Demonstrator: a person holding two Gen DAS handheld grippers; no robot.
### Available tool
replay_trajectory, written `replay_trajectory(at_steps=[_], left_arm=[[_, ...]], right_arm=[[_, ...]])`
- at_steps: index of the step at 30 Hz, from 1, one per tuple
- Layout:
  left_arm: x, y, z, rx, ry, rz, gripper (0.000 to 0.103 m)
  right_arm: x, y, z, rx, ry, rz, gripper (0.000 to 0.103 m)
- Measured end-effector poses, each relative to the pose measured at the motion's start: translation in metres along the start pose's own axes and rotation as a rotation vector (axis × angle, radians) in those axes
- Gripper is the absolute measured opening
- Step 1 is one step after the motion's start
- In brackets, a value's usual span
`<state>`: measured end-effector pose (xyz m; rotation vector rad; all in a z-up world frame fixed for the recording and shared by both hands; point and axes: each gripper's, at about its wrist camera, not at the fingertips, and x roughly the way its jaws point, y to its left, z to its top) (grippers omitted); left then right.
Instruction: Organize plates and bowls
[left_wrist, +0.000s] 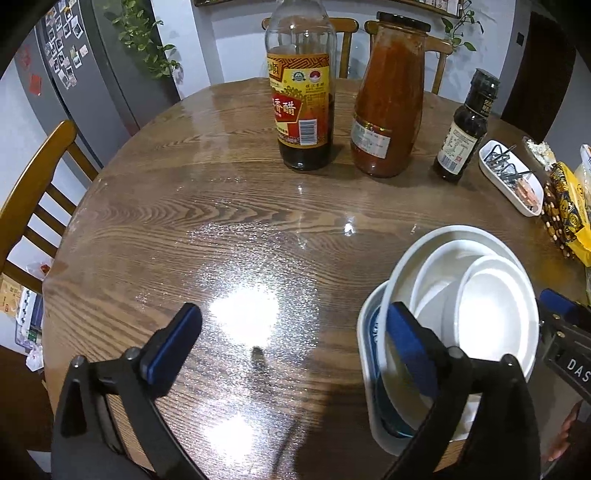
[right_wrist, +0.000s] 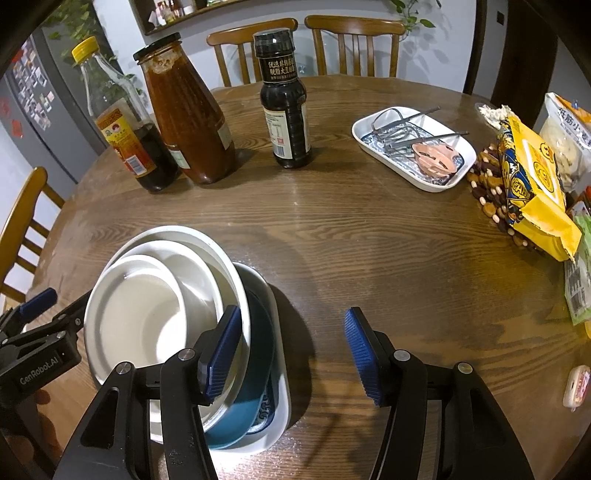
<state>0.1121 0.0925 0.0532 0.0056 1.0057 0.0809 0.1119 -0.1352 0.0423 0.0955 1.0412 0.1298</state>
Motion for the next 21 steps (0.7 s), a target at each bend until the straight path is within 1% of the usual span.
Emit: replay_trajectory(at_steps=[21], left_arm=[[-0.0024, 0.0006, -0.0029, -0.017, -0.005, -0.016, 0.101]], right_arm=[[-0.0021, -0.0009, -0.0023, 0.022, 0.005, 0.001, 0.06]])
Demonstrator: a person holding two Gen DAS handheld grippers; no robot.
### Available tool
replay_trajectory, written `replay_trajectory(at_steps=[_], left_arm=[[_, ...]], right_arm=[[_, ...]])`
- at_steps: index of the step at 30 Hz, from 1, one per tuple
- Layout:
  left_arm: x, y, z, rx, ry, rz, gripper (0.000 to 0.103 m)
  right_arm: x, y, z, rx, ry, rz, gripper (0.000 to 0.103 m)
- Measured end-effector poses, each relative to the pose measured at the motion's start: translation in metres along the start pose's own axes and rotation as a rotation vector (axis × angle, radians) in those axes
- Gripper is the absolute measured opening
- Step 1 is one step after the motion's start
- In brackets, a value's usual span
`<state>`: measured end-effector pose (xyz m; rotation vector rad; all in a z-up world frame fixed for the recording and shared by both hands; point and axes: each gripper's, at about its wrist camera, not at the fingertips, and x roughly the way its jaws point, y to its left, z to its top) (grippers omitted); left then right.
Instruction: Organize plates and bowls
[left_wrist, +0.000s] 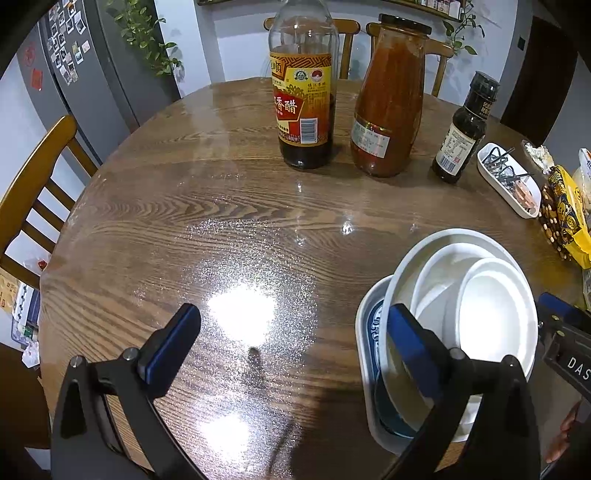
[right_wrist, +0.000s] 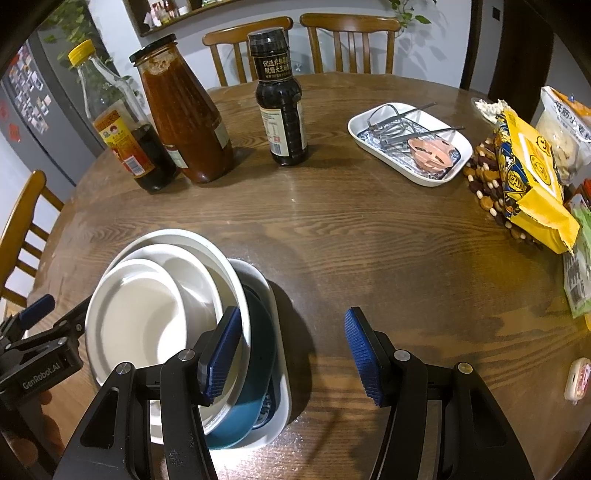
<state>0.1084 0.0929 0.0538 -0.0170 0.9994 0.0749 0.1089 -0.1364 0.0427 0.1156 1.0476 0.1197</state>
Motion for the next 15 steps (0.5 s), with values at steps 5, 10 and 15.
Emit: replay_trajectory(at_steps=[5, 10, 15], left_arm=[[-0.006, 0.001, -0.003, -0.012, -0.03, -0.017, 0.101], [-0.015, -0.001, 0.0, -0.001, -0.053, -0.016, 0.101], [-0.016, -0.003, 0.003, 0.013, -0.049, -0.025, 0.101]], right_arm=[[-0.001, -0.003, -0.002, 0.023, -0.018, 0.007, 0.06], [-0.009, -0.003, -0.001, 0.017, -0.057, 0.007, 0.06], [-0.018, 0.002, 0.0, -0.021, -0.088, -0.019, 0.06]])
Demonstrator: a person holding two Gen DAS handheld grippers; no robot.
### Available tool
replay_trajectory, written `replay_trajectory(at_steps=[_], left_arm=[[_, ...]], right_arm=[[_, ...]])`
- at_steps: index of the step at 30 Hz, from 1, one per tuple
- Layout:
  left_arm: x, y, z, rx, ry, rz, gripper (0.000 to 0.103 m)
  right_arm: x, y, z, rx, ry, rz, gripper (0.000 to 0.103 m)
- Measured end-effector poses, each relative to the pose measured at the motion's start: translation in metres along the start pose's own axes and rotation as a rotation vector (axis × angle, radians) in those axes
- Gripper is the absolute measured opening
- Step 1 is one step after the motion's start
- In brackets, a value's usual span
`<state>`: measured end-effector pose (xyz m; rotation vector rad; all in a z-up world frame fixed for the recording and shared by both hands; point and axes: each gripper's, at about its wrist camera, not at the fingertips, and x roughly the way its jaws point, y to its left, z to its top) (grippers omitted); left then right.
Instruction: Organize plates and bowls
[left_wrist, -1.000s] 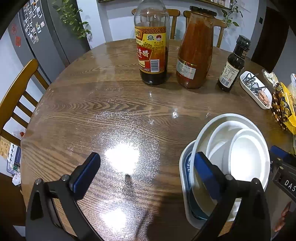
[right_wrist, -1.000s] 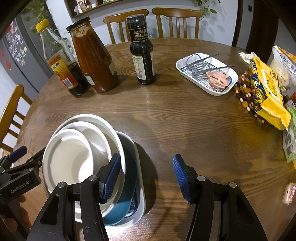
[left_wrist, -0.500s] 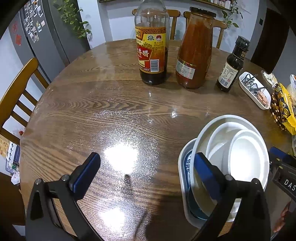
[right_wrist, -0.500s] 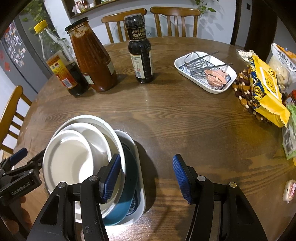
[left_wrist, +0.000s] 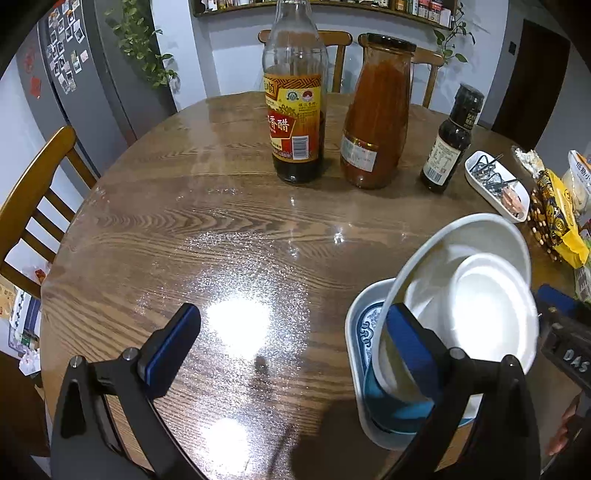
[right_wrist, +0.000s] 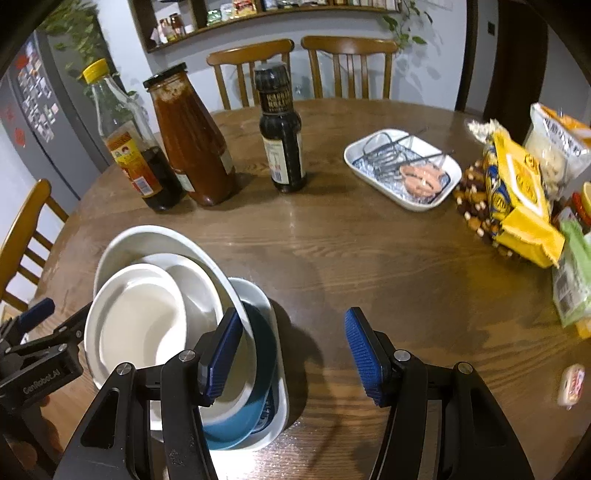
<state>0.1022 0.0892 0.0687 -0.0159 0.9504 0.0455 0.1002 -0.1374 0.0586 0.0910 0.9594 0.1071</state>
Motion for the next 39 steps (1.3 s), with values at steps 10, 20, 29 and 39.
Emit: replay_trajectory(at_steps=[10, 20, 29, 39], left_arm=[[-0.022, 0.003, 0.006, -0.008, -0.036, -0.03, 0.102], [-0.016, 0.0, 0.005, -0.004, -0.007, -0.045, 0.102], [0.004, 0.004, 0.012, -0.061, 0.077, -0.093, 0.102], [0.016, 0.004, 0.009, -0.063, 0.078, -0.142, 0.102]], right_arm=[[-0.003, 0.004, 0.0, -0.004, 0.037, 0.008, 0.061], [-0.011, -0.001, 0.012, -0.011, 0.062, 0.039, 0.081], [0.02, -0.01, 0.029, 0.092, 0.138, 0.248, 0.081], [0.015, -0.014, 0.024, 0.099, 0.12, 0.293, 0.081]])
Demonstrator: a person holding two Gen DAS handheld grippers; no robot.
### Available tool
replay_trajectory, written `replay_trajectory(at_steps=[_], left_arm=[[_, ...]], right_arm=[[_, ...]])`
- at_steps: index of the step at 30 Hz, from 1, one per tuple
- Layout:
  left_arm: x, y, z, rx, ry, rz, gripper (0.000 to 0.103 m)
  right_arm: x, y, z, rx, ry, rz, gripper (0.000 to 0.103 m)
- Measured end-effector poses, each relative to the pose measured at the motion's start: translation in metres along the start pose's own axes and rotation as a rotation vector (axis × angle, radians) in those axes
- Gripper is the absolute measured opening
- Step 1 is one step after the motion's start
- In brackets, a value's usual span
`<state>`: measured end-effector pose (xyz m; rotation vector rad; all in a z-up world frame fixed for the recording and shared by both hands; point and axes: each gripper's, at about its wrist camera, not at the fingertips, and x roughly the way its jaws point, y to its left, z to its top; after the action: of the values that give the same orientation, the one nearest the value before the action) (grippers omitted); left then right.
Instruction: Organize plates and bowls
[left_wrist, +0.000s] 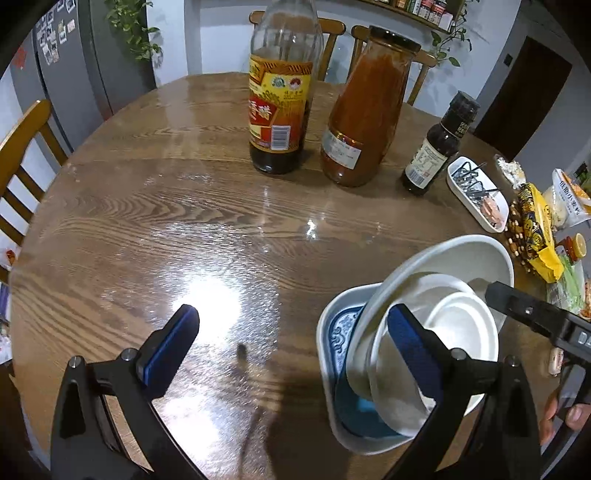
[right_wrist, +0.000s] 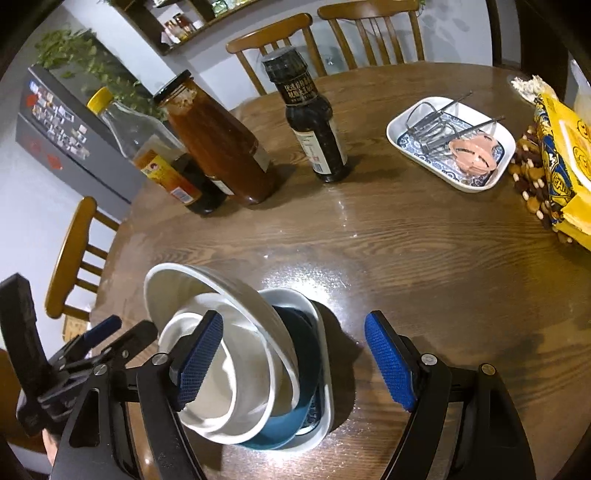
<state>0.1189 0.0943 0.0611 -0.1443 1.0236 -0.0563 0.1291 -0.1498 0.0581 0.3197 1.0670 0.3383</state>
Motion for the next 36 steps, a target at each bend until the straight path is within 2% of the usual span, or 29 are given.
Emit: replay_trajectory(at_steps=[1, 2, 3, 5, 7, 8, 11, 13, 15, 16, 17, 19, 22, 24, 27, 32, 34, 36], left_arm=[[0.002, 0.001, 0.001, -0.004, -0.002, -0.009, 0.101], [0.003, 0.002, 0.002, -0.004, -0.005, -0.024, 0.101], [0.005, 0.002, 0.004, -0.002, -0.005, -0.037, 0.099], [0.009, 0.004, 0.01, -0.009, 0.008, -0.082, 0.095], [0.014, 0.006, 0.015, -0.027, 0.035, -0.113, 0.086], [0.015, 0.006, 0.017, -0.027, 0.044, -0.126, 0.084], [0.014, 0.004, 0.02, -0.011, 0.049, -0.1, 0.084], [0.014, 0.005, 0.022, -0.017, 0.063, -0.112, 0.084], [0.017, 0.004, 0.023, -0.012, 0.082, -0.118, 0.087], [0.018, 0.002, 0.023, -0.004, 0.075, -0.109, 0.087], [0.018, 0.001, 0.023, 0.005, 0.069, -0.092, 0.086], [0.019, 0.0, 0.022, 0.011, 0.059, -0.098, 0.086], [0.023, 0.003, 0.025, -0.01, 0.075, -0.115, 0.087], [0.025, 0.004, 0.028, -0.023, 0.085, -0.104, 0.087], [0.021, 0.0, 0.028, -0.006, 0.082, -0.112, 0.087], [0.019, -0.007, 0.03, 0.017, 0.082, -0.118, 0.088], [0.026, -0.003, 0.034, -0.016, 0.124, -0.159, 0.088], [0.036, -0.002, 0.041, -0.026, 0.174, -0.164, 0.088]], right_arm=[[0.002, -0.003, 0.0, 0.014, 0.0, 0.015, 0.076], [0.004, -0.006, 0.001, 0.029, 0.001, 0.025, 0.064], [0.005, -0.01, 0.001, 0.045, 0.003, 0.041, 0.058], [0.011, -0.014, 0.004, 0.06, 0.014, 0.081, 0.035], [0.019, -0.018, 0.009, 0.086, 0.054, 0.148, 0.026], [0.025, -0.02, 0.012, 0.108, 0.091, 0.182, 0.025], [0.036, -0.022, 0.02, 0.14, 0.179, 0.236, 0.024], [0.049, -0.021, 0.027, 0.148, 0.298, 0.284, 0.024], [0.062, -0.016, 0.027, 0.131, 0.413, 0.294, 0.024], [0.07, -0.01, 0.027, 0.116, 0.483, 0.278, 0.022], [0.072, -0.006, 0.027, 0.096, 0.504, 0.24, 0.022], [0.068, 0.008, 0.03, 0.033, 0.49, 0.165, 0.022], [0.057, 0.02, 0.033, -0.023, 0.417, 0.047, 0.027], [0.049, 0.021, 0.034, -0.009, 0.373, 0.04, 0.029], [0.045, 0.02, 0.031, -0.02, 0.384, 0.002, 0.041], [0.027, 0.012, 0.031, -0.031, 0.32, 0.02, 0.047], [0.03, 0.008, 0.032, -0.018, 0.317, 0.042, 0.047], [0.038, 0.004, 0.036, 0.009, 0.334, 0.122, 0.047]])
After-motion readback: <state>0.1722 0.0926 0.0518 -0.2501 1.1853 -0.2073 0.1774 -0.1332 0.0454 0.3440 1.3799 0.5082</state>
